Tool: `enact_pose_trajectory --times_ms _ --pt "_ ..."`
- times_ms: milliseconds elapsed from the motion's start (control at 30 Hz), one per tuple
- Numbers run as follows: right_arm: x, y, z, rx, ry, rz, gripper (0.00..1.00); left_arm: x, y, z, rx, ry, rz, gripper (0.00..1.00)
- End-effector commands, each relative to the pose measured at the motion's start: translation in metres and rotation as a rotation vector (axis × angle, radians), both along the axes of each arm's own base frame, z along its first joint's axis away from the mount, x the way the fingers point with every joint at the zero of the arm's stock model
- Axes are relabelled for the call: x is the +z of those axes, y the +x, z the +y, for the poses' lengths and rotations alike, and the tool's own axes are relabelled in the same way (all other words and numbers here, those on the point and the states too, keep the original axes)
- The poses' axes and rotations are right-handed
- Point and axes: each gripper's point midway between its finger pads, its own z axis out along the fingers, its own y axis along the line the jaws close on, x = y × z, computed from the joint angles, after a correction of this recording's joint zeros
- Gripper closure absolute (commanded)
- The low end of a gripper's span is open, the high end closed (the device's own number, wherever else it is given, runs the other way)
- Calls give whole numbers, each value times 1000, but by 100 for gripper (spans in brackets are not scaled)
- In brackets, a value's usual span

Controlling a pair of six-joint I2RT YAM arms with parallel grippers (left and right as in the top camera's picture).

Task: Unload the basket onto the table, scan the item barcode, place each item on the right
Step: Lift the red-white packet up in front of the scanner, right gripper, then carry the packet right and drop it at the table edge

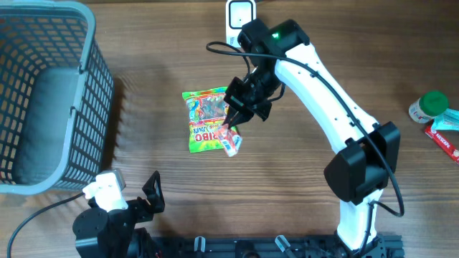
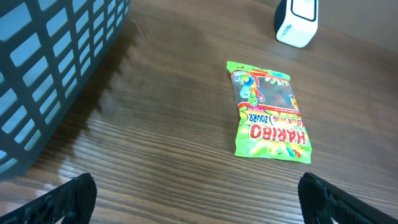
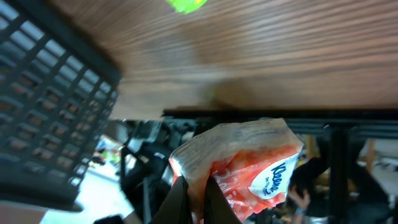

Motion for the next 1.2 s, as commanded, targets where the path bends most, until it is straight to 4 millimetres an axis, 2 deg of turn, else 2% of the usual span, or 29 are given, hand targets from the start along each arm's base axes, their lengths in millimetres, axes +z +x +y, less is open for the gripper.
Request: enact_pose_trajectory --times_ms 0,100,200,233,300,400,500,567,733,867,1033,1167 --pt "0 28 0 16 -6 -184 96 2 0 -4 -16 -14 -12 0" --pt "-8 82 1 153 -24 -561 96 2 0 -4 -16 -14 -12 0" --pt "11 128 22 398 85 -968 96 2 0 -4 -16 -14 -12 0" --pt "14 141 24 421 71 -1049 96 2 0 -4 -16 -14 -12 0" --pt "21 185 12 369 -94 -1217 96 2 0 -4 -16 -14 -12 0" --pt "32 230 2 378 -261 -1434 96 2 0 -4 -16 -14 -12 0" --pt "37 267 12 507 -341 -1654 96 2 0 -4 -16 -14 -12 0" --pt "27 287 22 590 -367 -1756 96 2 0 -4 -16 -14 -12 0" --pt "-11 328 37 666 -423 -1921 96 2 0 -4 -16 -14 -12 0" --pt "-30 359 22 575 -546 -1987 96 2 0 -4 -16 -14 -12 0" --pt "-58 374 -4 558 -594 -1946 96 2 0 -4 -16 -14 -12 0" --pt "-56 377 -12 554 -605 -1937 96 2 0 -4 -16 -14 -12 0"
